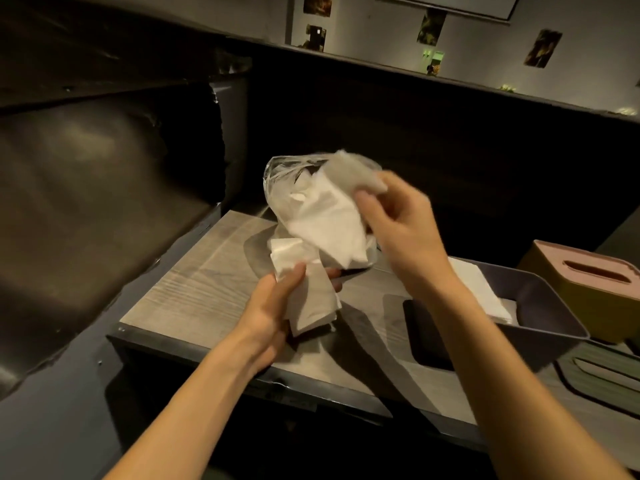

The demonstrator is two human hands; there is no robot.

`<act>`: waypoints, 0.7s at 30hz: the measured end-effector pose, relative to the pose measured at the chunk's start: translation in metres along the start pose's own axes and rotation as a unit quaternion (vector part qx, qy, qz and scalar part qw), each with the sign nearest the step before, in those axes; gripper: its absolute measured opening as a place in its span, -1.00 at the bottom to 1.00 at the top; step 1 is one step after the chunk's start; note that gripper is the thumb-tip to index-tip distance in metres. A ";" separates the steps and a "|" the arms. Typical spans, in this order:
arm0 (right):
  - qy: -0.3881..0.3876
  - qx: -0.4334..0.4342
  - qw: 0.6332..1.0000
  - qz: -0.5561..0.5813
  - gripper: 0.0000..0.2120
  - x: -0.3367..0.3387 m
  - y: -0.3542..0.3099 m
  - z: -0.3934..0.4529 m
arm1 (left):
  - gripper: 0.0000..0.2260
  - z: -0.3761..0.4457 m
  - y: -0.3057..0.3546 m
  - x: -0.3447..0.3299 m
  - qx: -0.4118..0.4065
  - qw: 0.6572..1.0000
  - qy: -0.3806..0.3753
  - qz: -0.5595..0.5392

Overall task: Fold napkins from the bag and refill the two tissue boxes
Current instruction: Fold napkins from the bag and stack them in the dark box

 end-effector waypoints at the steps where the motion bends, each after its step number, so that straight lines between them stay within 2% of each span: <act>1: -0.022 -0.035 0.999 -0.002 -0.83 -0.007 0.015 -0.017 | -0.77 -0.001 -0.001 0.002 0.003 1.000 0.007 0.006; 5: -0.018 -0.128 0.991 -0.043 -0.86 -0.022 0.071 -0.062 | -0.59 -0.001 -0.004 0.002 0.023 1.000 -0.004 -0.015; 9: 0.031 -0.133 0.990 0.017 -0.86 -0.020 0.086 -0.070 | -0.65 0.001 -0.005 -0.002 0.013 0.999 -0.014 0.044; 13: 0.078 -0.118 0.989 0.033 -0.80 -0.013 0.089 -0.072 | -0.68 0.004 -0.009 0.000 0.002 0.998 -0.001 0.064; 16: 0.130 -0.091 0.987 0.020 -0.77 -0.003 0.086 -0.076 | -0.75 0.003 -0.006 0.000 -0.012 1.000 0.009 0.026; 21: 0.250 0.029 0.966 0.049 -0.81 0.022 0.060 -0.093 | -0.57 0.004 -0.005 0.003 0.003 0.997 0.011 -0.073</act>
Point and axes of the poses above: each hand's wrist, its own z-axis towards the middle knuckle, its own x-axis out of the back of the hand, y = z × x, the point moved 10 cm from there along z, towards the middle knuckle, and after that the axes turned 1 degree about -x, right-handed, at the moved point
